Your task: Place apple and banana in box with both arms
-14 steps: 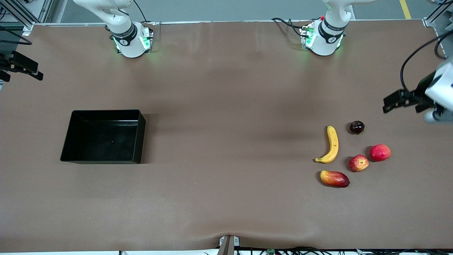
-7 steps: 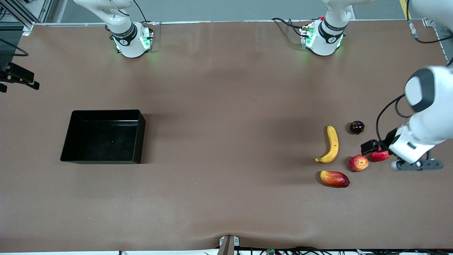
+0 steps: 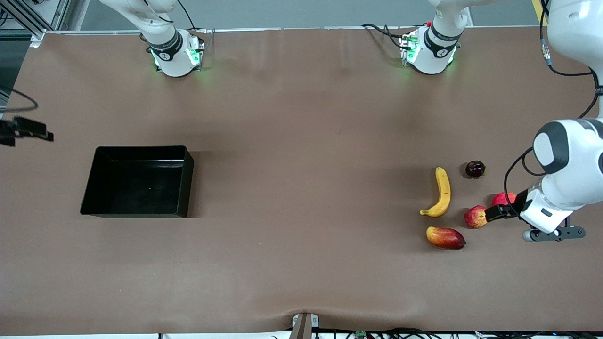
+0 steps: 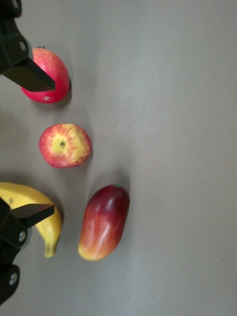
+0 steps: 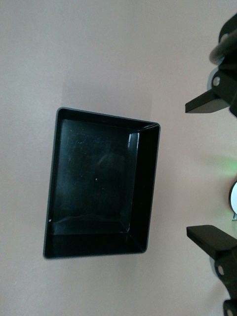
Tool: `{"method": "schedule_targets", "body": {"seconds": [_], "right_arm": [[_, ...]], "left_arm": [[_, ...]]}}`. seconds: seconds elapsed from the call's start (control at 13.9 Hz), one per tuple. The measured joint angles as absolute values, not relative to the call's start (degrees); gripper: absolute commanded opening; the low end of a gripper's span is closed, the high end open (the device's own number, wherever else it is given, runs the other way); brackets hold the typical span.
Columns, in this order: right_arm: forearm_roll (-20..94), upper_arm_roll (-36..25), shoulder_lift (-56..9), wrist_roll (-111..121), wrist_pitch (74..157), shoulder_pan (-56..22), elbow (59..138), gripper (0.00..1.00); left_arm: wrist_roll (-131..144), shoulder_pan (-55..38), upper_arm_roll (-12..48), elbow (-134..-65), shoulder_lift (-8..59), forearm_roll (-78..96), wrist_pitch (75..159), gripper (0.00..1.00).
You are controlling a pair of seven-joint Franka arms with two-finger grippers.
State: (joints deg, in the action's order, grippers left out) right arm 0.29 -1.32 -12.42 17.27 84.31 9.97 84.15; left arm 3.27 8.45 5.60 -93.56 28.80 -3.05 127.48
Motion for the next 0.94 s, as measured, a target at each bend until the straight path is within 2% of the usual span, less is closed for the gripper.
{"method": "schedule_targets", "body": {"seconds": [0.29,0.5,0.72,0.86,0.94], "right_arm": [[0.3,-1.4,-18.9,17.3,90.7,11.7,84.6,1.00],[0.3,-1.4,-22.2,18.4,95.2,13.6,85.6,1.00],[0.3,-1.5,-24.4,23.3,104.6,16.1,90.9,1.00],[0.3,-1.5,-25.0,24.6,107.6,17.0,93.9,1.00],[0.3,-1.5,-25.2,24.8,108.2,17.1,94.9,0.96]], "left_arm": [[9.7,8.6,5.7,-96.5,33.2,-3.3,134.0,1.00],[12.4,8.5,5.7,-97.5,35.2,-3.3,135.2,1.00],[12.5,8.6,5.7,-97.6,35.5,-4.8,135.3,1.00],[12.8,8.6,5.6,-97.6,35.5,-6.6,135.2,1.00],[12.8,8.7,5.6,-97.7,35.5,-6.8,135.2,1.00]]}}
